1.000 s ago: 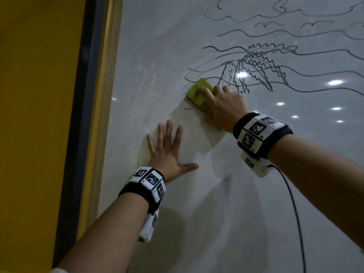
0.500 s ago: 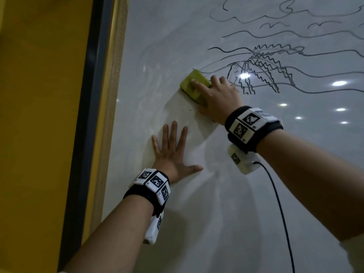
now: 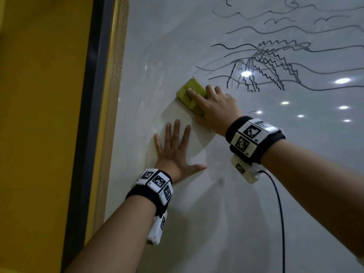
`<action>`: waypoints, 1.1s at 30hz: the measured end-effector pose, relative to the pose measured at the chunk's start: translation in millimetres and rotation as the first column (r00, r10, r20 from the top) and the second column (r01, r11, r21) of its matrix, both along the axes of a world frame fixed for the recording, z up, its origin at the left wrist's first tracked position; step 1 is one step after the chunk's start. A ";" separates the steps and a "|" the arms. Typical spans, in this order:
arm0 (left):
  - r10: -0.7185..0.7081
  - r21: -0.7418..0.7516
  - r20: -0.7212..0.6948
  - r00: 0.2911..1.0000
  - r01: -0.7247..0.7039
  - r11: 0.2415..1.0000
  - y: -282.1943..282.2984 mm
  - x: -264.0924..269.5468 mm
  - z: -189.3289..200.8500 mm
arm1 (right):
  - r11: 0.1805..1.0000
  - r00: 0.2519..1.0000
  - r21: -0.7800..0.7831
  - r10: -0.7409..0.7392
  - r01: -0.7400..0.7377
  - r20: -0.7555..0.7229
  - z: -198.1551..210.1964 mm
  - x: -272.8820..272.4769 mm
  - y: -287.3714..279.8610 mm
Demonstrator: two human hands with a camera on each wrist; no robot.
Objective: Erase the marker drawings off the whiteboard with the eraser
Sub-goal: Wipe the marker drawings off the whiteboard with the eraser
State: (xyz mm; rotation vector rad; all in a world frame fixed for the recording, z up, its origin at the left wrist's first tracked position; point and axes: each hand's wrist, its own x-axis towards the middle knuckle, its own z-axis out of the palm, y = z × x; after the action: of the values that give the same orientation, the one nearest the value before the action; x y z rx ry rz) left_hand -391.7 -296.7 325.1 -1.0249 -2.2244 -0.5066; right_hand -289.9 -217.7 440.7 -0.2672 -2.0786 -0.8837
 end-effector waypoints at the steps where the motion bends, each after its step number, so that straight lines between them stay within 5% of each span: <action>1: -0.003 0.004 -0.003 1.000 0.004 1.000 -0.4 -0.2 -0.5 | 0.999 1.000 0.033 -0.009 0.009 0.013 0.4 0.8 1.3; 4: 0.005 -0.017 -0.002 1.000 -0.005 1.000 -1.8 0.3 -1.1 | 0.999 1.000 0.036 -0.021 0.022 -0.017 19.7 0.0 -0.6; 8: -0.012 -0.017 -0.015 1.000 0.012 1.000 -2.5 -0.6 -0.9 | 0.989 0.991 -0.150 -0.010 -0.011 -0.136 47.1 -9.9 -10.9; 16: -0.042 -0.004 0.001 0.999 0.042 0.999 -2.4 -3.3 -1.4 | 0.999 0.996 -0.024 -0.039 0.037 -0.083 24.0 -6.9 1.7; 24: -0.014 -0.012 -0.016 1.000 0.014 1.000 -0.1 -5.9 -0.3 | 0.977 0.982 -0.209 0.000 -0.041 -0.189 38.9 -13.3 -6.3; 29: -0.037 0.007 -0.011 0.999 0.037 0.999 -2.6 -4.3 -3.5 | 0.983 0.985 -0.183 -0.005 -0.027 -0.171 9.0 -6.1 4.4; 33: -0.030 -0.009 -0.017 0.999 0.030 0.999 -3.7 -3.7 -3.2 | 0.984 0.980 -0.177 -0.013 -0.023 -0.200 37.2 -4.1 1.7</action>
State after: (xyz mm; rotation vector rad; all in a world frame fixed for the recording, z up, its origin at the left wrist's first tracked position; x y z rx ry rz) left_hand -395.3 -300.4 321.9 -1.0653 -2.2006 -0.4993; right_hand -293.9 -216.1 477.9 -0.4288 -1.9699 -0.6387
